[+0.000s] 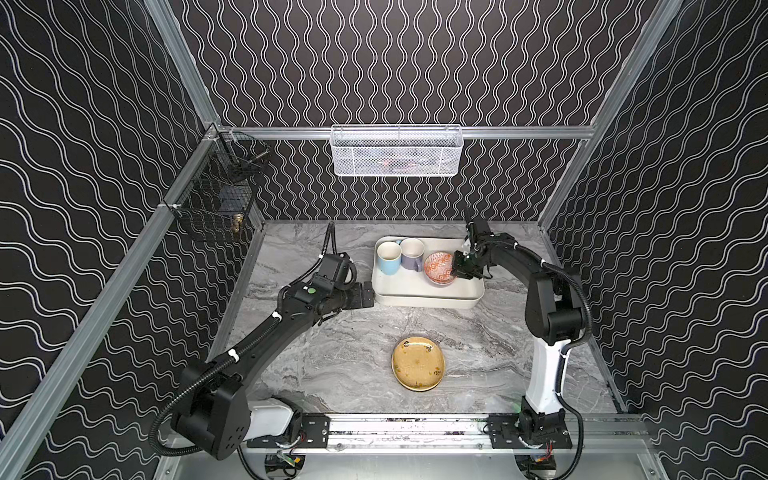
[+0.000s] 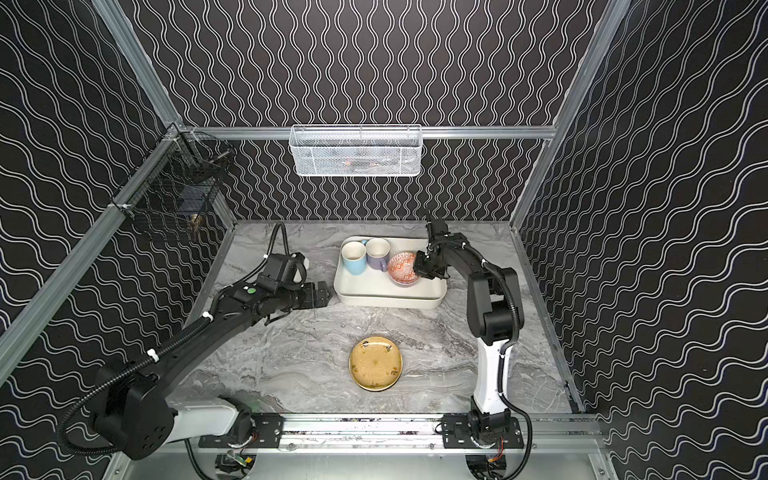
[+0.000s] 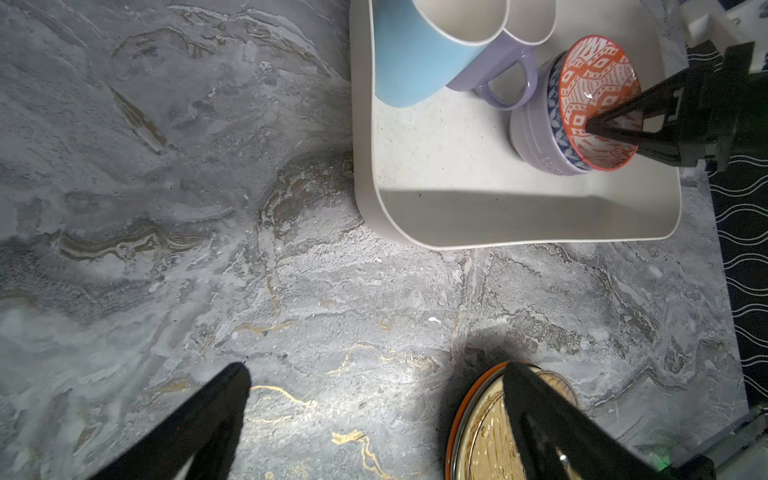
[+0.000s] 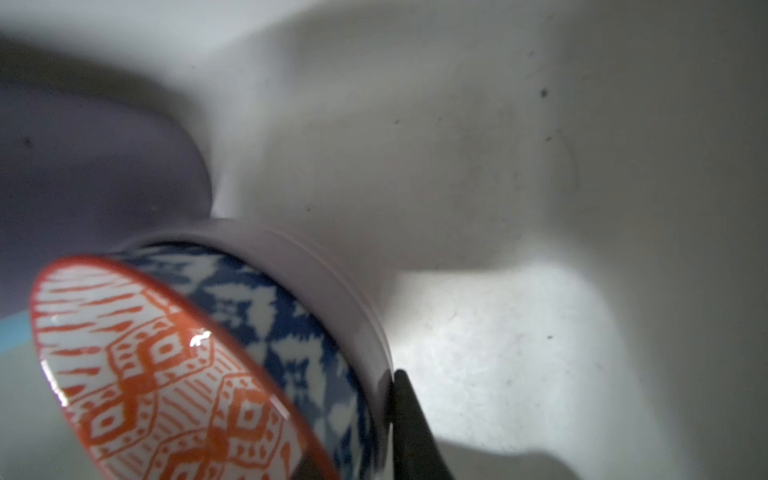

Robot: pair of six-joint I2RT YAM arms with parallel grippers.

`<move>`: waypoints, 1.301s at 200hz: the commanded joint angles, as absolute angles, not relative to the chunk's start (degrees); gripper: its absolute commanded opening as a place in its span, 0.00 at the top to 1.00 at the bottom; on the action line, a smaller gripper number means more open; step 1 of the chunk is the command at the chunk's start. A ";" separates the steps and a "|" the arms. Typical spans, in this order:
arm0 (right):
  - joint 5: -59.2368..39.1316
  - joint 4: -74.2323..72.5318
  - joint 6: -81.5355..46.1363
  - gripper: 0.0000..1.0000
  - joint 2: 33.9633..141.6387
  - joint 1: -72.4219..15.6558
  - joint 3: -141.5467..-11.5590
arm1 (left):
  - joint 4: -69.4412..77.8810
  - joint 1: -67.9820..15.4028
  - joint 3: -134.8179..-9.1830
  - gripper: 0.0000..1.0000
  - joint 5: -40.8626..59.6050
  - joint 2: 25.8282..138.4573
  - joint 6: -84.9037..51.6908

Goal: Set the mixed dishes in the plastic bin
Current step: 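Slide the nested bowls toward the bin's near side and open the right gripper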

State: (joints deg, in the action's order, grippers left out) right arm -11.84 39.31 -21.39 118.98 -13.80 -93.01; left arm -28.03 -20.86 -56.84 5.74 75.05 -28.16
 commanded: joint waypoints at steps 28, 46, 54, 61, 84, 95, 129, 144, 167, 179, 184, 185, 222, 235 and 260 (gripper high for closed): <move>-11.20 41.58 -21.18 0.88 116.70 -17.28 -90.26 | -26.92 -20.70 -56.18 0.01 5.89 73.92 -27.35; -11.05 41.48 -21.35 0.87 115.82 -18.34 -88.99 | -26.81 -20.69 -56.07 0.01 6.11 73.62 -27.42; -10.78 41.52 -21.50 0.87 115.50 -18.81 -88.61 | -26.79 -20.73 -55.93 0.01 6.22 73.48 -27.47; -10.73 41.46 -21.57 0.87 115.23 -19.23 -88.35 | -26.80 -20.73 -55.97 0.01 6.20 73.35 -27.42; -10.49 41.80 -21.88 0.87 115.39 -21.33 -88.69 | -26.66 -20.71 -55.88 0.01 6.40 73.04 -27.42; -10.38 42.01 -22.05 0.87 115.74 -22.47 -89.17 | -26.78 -20.73 -55.81 0.01 6.27 72.77 -27.42; -10.74 42.01 -22.97 0.87 117.72 -24.70 -91.23 | -26.89 -20.74 -55.29 0.01 6.19 72.09 -27.27; -10.99 42.27 -23.29 0.88 118.68 -26.91 -92.40 | -26.96 -20.74 -55.00 0.01 6.07 71.88 -27.29; -11.23 42.62 -23.71 0.87 119.66 -28.11 -94.13 | -27.07 -20.72 -54.95 0.01 6.12 71.74 -27.09; -11.10 42.97 -23.84 0.87 120.22 -28.81 -95.10 | -26.98 -20.74 -55.10 0.01 6.22 71.64 -27.07; -11.07 43.07 -23.97 0.87 120.45 -29.14 -95.45 | -26.94 -20.70 -55.17 0.01 6.24 71.63 -27.07; -11.07 43.16 -23.94 0.87 120.47 -29.20 -95.54 | -26.96 -20.67 -55.14 0.01 6.28 71.63 -27.07; -11.13 43.66 -24.64 0.86 121.89 -30.82 -97.75 | -26.97 -20.74 -55.19 0.01 6.28 71.39 -27.05; -11.32 43.85 -24.78 0.86 122.40 -31.34 -98.54 | -26.93 -20.74 -55.14 0.01 6.29 71.19 -26.98; -11.40 44.33 -25.05 0.85 123.34 -32.09 -99.97 | -27.06 -20.70 -55.19 0.01 6.30 70.96 -26.90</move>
